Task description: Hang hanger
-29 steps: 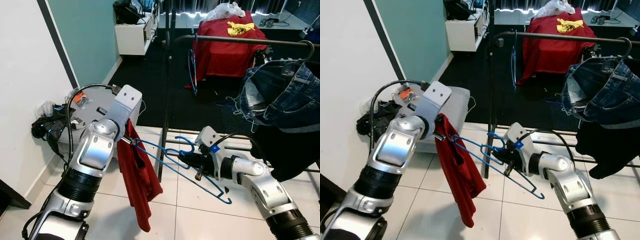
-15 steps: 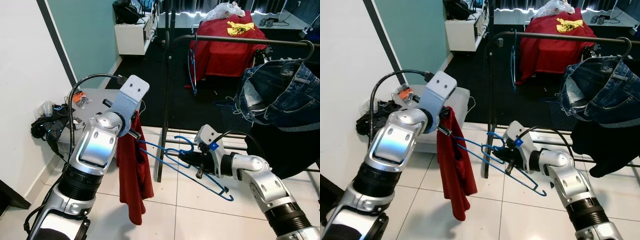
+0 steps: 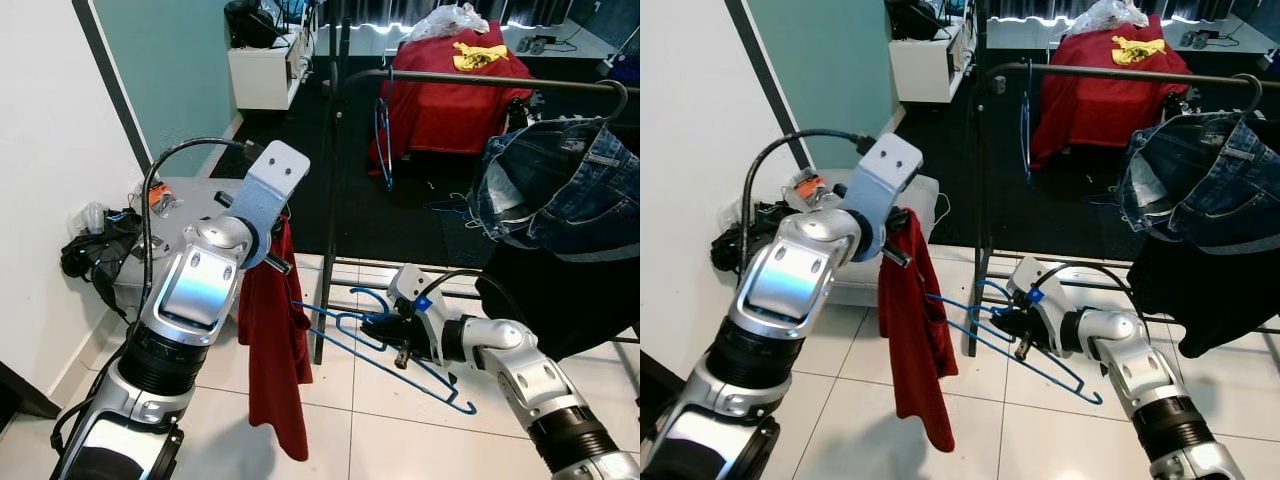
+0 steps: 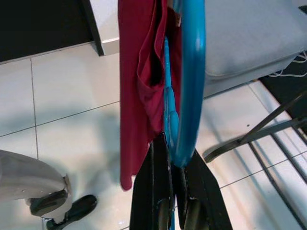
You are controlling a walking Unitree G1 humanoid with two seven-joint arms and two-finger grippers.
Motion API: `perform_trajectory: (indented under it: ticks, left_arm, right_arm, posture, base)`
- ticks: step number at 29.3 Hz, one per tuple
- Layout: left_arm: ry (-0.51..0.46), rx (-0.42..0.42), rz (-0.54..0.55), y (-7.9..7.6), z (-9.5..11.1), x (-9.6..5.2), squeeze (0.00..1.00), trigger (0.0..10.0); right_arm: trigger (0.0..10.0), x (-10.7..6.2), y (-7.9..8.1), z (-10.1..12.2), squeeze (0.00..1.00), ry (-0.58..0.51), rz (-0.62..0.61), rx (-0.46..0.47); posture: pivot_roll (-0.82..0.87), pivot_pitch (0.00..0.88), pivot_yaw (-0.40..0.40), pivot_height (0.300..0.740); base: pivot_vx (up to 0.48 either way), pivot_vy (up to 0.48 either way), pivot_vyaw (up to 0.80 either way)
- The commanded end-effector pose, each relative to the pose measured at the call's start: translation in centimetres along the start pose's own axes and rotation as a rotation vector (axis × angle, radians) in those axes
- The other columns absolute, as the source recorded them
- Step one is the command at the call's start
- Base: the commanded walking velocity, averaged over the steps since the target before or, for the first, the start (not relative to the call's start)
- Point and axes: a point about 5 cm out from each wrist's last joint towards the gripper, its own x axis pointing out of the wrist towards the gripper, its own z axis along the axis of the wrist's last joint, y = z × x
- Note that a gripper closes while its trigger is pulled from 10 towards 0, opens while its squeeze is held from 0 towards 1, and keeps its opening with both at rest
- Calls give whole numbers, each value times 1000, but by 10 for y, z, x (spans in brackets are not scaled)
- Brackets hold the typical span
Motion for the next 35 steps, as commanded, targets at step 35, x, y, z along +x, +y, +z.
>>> perform_trajectory:
  ticks: [35]
  left_arm:
    - [53, 38, -109, 0, -1, -4, 0, 10000]
  right_arm:
    - [10000, 65, 2, 32, 0, 22, 78, -11]
  posture:
    - [-7, 138, 23, 740]
  base:
    - [0, 0, 0]
